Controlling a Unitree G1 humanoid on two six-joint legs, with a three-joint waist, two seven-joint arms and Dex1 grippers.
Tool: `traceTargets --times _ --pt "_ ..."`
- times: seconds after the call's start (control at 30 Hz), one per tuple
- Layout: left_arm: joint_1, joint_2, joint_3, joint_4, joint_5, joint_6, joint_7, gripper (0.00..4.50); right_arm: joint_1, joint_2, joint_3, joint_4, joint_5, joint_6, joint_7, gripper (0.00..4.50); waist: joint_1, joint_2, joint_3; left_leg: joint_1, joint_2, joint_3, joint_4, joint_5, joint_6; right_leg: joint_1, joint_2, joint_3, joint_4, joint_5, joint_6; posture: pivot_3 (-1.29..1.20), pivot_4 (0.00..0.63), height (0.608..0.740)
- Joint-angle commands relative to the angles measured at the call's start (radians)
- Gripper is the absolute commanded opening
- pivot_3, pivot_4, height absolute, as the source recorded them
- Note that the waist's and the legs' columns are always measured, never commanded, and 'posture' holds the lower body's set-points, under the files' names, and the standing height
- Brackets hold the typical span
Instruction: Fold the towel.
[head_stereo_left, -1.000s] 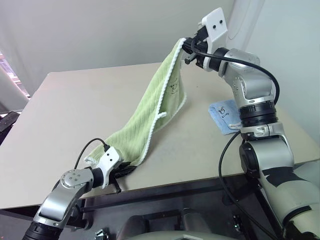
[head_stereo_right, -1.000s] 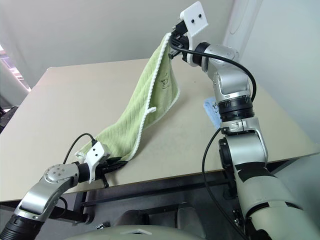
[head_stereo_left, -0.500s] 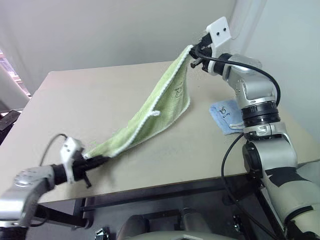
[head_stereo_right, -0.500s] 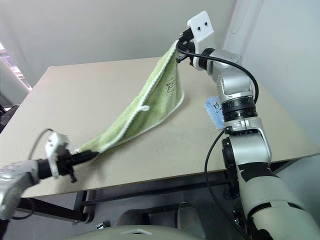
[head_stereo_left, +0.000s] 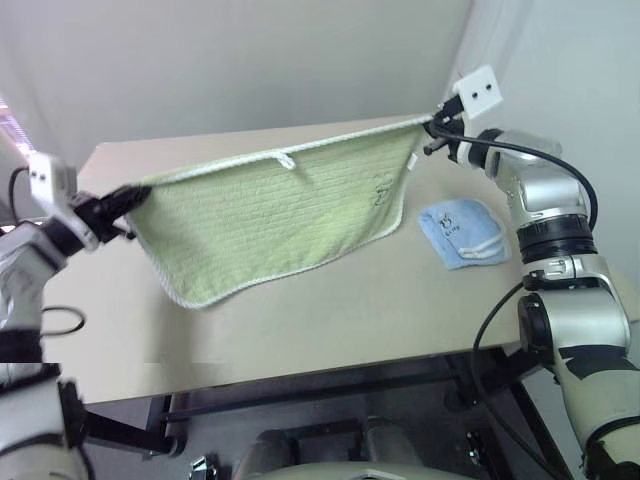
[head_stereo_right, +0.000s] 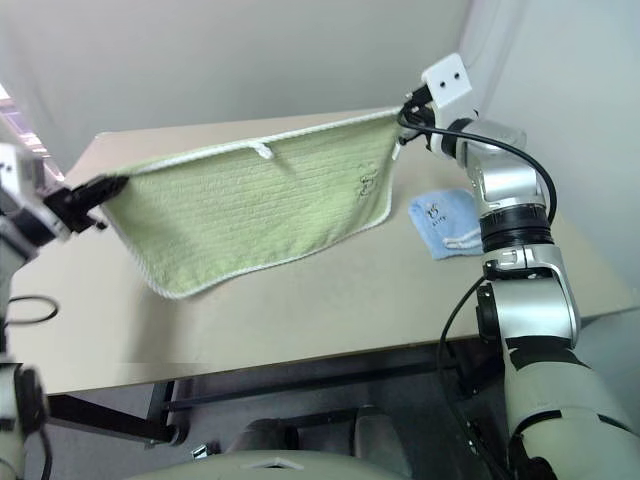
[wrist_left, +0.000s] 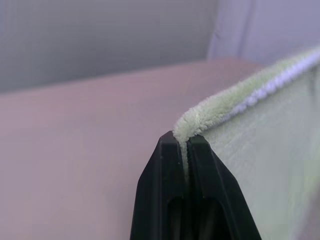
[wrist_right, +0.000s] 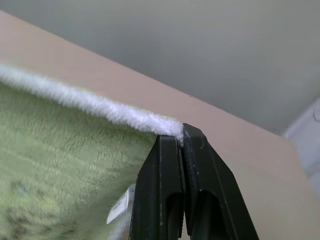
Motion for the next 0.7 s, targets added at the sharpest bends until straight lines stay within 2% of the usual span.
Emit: traceTargets --times 0.03,0.17,0.3,0.4,0.57,0.7 --pt "-0.216 -0.030 -0.074 0.328 0.169 -0.219 0.117 0.03 -0.074 0.000 -0.018 0.111 -0.045 -0.078 -0.083 0.00 0.000 0.000 0.000 0.000 -0.001 0.000 0.000 0.000 0.000 0.000 -0.001 0.000 0.000 0.001 0.001 0.00 0.000 0.740" --pt "-0.420 -0.098 -0.108 0.583 0.268 -0.396 0.273 0.03 -0.165 0.053 -0.051 0.277 -0.044 -0.172 -0.179 0.00 -0.007 0.000 0.000 -0.001 -0.001 0.001 -0.002 0.000 0.000 -0.003 -0.001 0.002 -0.001 0.004 0.005 0.00 0.000 0.740" --pt "-0.507 -0.126 -0.088 0.669 0.304 -0.499 0.374 0.03 -0.259 0.064 -0.095 0.427 -0.035 -0.286 -0.313 0.00 -0.005 -0.001 0.001 -0.007 -0.001 0.005 -0.006 0.000 0.000 -0.017 -0.002 0.011 0.006 0.004 0.005 0.00 0.000 0.740" --pt "-0.522 -0.124 -0.086 0.689 0.324 -0.527 0.388 0.03 -0.289 0.057 -0.118 0.483 -0.028 -0.343 -0.340 0.00 -0.005 -0.002 0.001 -0.010 -0.001 0.006 -0.007 0.000 0.000 -0.020 -0.002 0.012 0.006 0.004 0.005 0.00 0.000 0.740" --pt "-0.420 -0.094 -0.175 0.674 0.426 -0.608 0.220 0.03 -0.214 0.045 -0.092 0.471 -0.052 -0.377 -0.219 0.00 -0.007 -0.002 0.001 -0.007 -0.002 0.008 -0.006 0.000 0.000 -0.018 -0.001 0.014 0.007 0.005 0.006 0.00 0.000 0.740" --pt "-0.319 -0.056 -0.176 0.639 0.418 -0.634 0.013 0.03 -0.118 0.028 -0.086 0.378 -0.032 -0.357 -0.049 0.00 -0.008 -0.002 0.001 -0.005 -0.002 0.011 -0.003 0.000 0.000 -0.015 0.000 0.014 0.011 0.004 0.006 0.00 0.000 0.740"
